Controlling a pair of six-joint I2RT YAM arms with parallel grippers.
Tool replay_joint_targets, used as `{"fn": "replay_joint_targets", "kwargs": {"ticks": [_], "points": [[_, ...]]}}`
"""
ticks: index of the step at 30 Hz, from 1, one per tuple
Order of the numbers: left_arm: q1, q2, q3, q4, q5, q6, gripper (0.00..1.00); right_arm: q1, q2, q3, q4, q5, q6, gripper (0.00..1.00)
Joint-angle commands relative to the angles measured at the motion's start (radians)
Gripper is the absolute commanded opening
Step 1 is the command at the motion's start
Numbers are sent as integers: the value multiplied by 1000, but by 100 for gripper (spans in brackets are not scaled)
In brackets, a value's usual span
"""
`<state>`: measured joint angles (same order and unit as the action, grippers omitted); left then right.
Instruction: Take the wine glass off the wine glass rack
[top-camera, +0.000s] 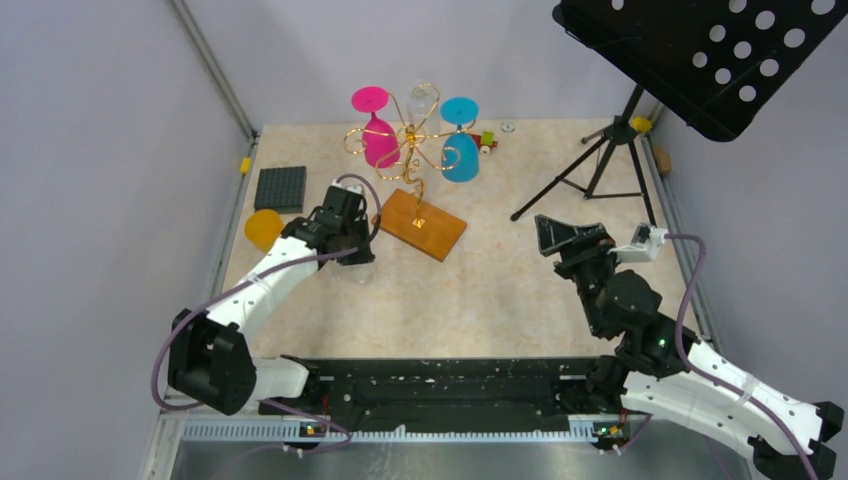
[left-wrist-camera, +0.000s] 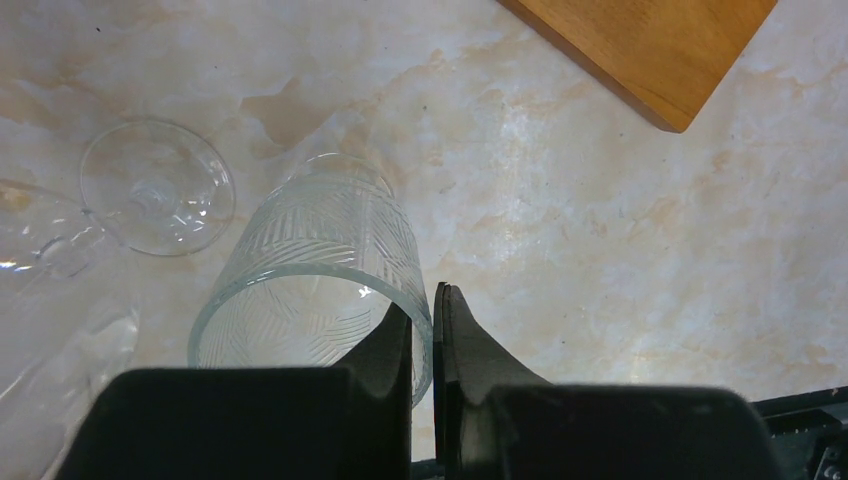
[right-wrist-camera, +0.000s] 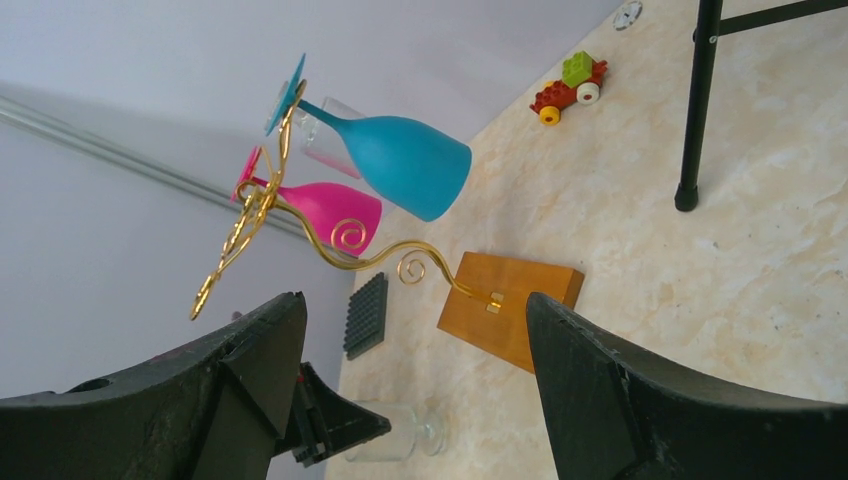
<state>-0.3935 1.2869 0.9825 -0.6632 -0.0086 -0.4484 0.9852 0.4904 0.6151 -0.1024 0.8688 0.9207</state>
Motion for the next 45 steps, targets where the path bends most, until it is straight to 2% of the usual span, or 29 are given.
{"fn": "replay_joint_targets", "kwargs": {"ticks": [1,9,16,21,23,25,27,31,33,38,41,45], "points": [[-3,31,1,68,-29,-20,6,-3,-23,11,-8,26,29,82],[-4,31,5,59,-5,-25,25,-3,-32,9,-55,31,80,81],[-4,-56,76,3,3,-19,47,-3,-18,15,-62,21,95,81],[-4,-133,119,-8,68,-15,60,-3,22,33,-25,-35,59,81],[-4,-166,122,4,71,-14,63,-6,49,33,73,-91,8,81],[-3,-202,118,31,62,-3,67,-22,98,43,241,-211,-96,81],[-2,-232,116,50,21,3,74,-50,186,123,258,-313,-134,81],[-1,-265,139,40,-61,5,79,-126,401,322,225,-484,-168,81],[1,-279,147,40,-70,5,90,-189,468,383,254,-570,-154,81],[1,-322,161,33,-87,2,92,-347,601,539,238,-692,-69,75],[1,-380,152,37,-87,-1,93,-384,663,612,182,-671,-77,74],[2,-469,127,71,-69,10,93,-448,748,673,150,-720,-39,71]]}}
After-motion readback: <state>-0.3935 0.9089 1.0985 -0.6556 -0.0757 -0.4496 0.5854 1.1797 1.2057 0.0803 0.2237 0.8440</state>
